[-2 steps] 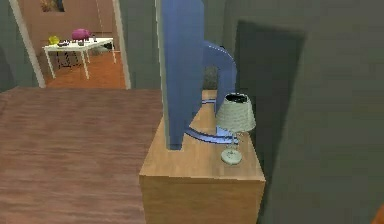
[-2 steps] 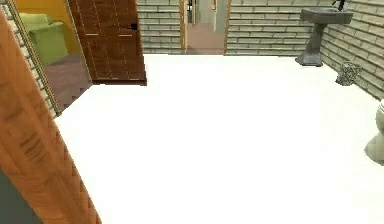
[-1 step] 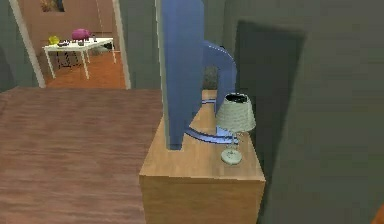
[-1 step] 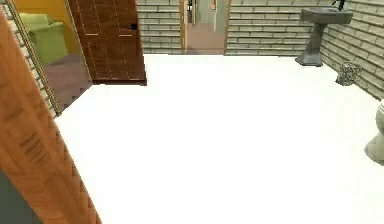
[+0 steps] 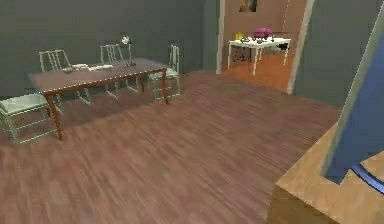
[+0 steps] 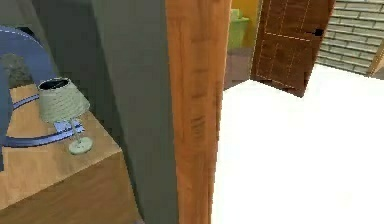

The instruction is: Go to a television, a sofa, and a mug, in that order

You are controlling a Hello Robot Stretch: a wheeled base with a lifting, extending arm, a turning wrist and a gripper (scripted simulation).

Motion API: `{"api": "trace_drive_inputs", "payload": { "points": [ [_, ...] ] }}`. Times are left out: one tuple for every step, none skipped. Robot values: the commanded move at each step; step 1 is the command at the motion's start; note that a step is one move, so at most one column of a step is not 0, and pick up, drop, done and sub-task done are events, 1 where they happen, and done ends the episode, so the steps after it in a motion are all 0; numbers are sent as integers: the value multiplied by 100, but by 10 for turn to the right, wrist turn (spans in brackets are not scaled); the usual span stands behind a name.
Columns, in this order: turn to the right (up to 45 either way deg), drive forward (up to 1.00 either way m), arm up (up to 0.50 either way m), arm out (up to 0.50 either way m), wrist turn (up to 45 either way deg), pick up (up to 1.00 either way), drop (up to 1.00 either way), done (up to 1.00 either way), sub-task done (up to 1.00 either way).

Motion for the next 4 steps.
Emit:
{"api": "trace_drive_inputs", "payload": {
  "points": [
    [-330,0,0,0,0,0,0,0,0],
    [0,35,0,0,0,0,0,0,0],
    [-270,0,0,0,0,0,0,0,0],
    [0,90,0,0,0,0,0,0,0]
  ]
}}
